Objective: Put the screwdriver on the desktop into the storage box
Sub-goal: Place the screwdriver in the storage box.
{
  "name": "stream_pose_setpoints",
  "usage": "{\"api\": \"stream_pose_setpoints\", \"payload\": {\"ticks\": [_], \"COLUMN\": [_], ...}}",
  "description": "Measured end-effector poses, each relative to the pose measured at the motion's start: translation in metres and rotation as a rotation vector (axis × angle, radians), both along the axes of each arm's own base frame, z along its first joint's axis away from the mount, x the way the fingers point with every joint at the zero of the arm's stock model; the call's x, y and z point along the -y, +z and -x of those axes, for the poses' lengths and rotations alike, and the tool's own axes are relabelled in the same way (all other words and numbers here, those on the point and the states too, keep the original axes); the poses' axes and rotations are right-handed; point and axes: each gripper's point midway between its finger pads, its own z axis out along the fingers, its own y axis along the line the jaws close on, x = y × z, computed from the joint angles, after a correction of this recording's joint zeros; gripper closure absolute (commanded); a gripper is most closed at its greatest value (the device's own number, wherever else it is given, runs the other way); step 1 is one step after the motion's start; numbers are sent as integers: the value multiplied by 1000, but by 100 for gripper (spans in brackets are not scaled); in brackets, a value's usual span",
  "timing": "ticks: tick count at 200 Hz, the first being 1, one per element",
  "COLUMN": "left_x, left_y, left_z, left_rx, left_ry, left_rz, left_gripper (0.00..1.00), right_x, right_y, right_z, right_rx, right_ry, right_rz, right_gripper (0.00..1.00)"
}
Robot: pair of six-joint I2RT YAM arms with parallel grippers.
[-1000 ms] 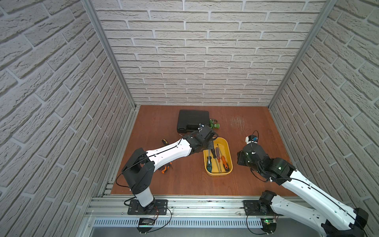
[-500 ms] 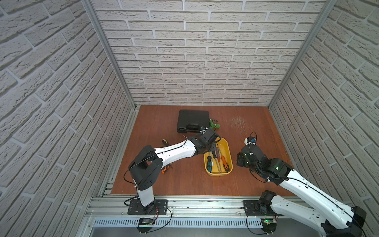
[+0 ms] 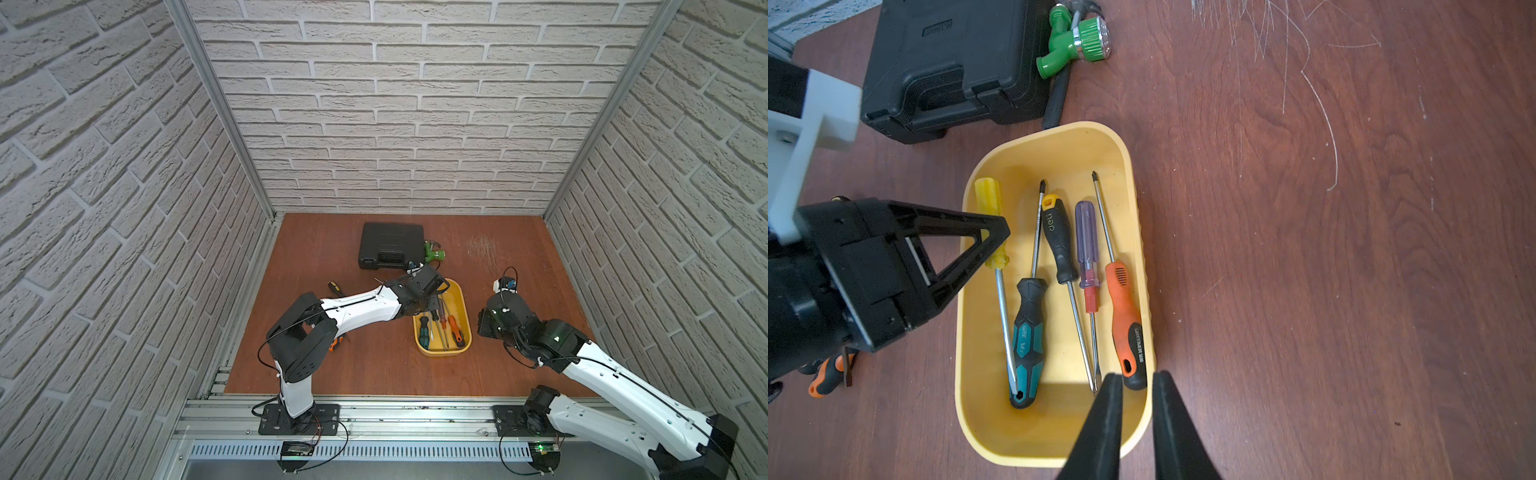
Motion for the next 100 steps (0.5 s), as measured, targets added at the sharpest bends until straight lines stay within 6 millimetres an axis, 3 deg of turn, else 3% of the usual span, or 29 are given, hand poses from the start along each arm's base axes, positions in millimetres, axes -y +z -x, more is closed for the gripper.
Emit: {"api": "stream_pose_setpoints", "payload": {"ticks": [70,100], "left_x": [-5,-5], "left_y": [-10,-10], "left_z": [4,4], "left_rx": [-19,-20], "left_ry": [14,17], "left_rz": [-8,-6], "left_gripper": [100,74], "right_x": [-1,-1], "right_y": [-2,-2], "right_z": [0,0], "right_rx": [-3,-1], "right_ry": [2,2], "right_rz": [-4,-5], "right_gripper": [80,80]}}
